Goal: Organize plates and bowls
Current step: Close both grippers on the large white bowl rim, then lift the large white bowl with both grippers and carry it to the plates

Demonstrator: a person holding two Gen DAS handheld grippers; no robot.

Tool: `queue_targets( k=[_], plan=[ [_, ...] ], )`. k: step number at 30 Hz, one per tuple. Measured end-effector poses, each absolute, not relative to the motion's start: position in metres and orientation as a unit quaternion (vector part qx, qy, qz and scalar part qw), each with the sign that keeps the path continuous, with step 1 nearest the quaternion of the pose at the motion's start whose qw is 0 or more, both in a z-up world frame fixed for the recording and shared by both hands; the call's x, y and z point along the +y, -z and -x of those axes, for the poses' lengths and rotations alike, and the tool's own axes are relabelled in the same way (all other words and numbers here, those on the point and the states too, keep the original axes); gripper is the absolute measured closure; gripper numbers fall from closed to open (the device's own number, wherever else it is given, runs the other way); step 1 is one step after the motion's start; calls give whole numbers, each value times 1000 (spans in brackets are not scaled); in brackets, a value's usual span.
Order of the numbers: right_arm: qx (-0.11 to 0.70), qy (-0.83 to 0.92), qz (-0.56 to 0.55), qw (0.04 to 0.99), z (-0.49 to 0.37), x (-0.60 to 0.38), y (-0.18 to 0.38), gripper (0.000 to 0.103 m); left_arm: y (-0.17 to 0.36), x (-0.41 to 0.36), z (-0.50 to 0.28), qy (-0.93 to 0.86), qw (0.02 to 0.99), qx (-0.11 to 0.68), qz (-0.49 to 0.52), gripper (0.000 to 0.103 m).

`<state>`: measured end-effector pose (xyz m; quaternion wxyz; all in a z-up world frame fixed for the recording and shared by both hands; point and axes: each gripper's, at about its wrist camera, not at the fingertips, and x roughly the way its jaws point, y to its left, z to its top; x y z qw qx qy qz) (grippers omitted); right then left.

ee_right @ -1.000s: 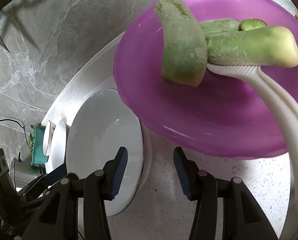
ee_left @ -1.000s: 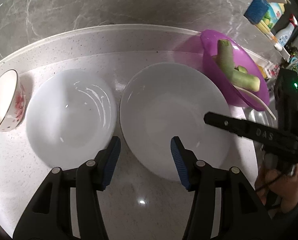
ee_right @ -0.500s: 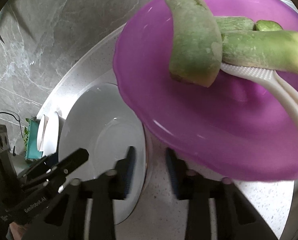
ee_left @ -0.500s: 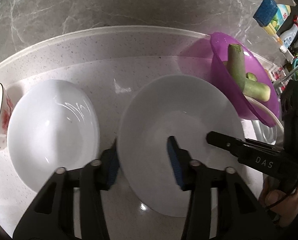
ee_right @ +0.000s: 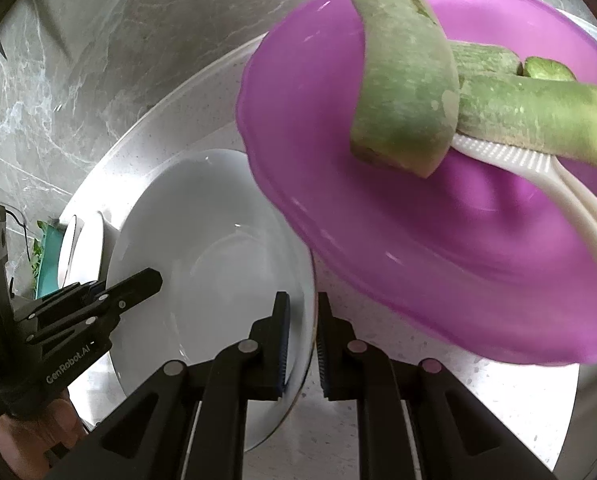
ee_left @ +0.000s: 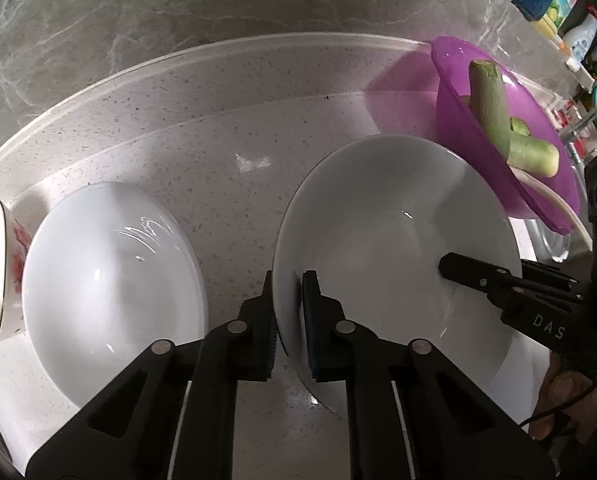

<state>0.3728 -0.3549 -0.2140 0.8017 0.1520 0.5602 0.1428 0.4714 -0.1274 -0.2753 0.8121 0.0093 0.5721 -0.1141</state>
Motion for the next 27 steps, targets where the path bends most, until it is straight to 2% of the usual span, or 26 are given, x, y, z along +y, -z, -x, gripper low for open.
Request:
queue_targets(
  k=[15, 27],
  plan=[
    [563, -145, -158, 798, -358, -366, 215, 89, 271, -133, -452, 126, 810, 573, -6, 95],
    [562, -152, -153, 799, -313, -376, 190, 89, 232, -144, -388, 149, 816, 558, -1, 95]
  ],
)
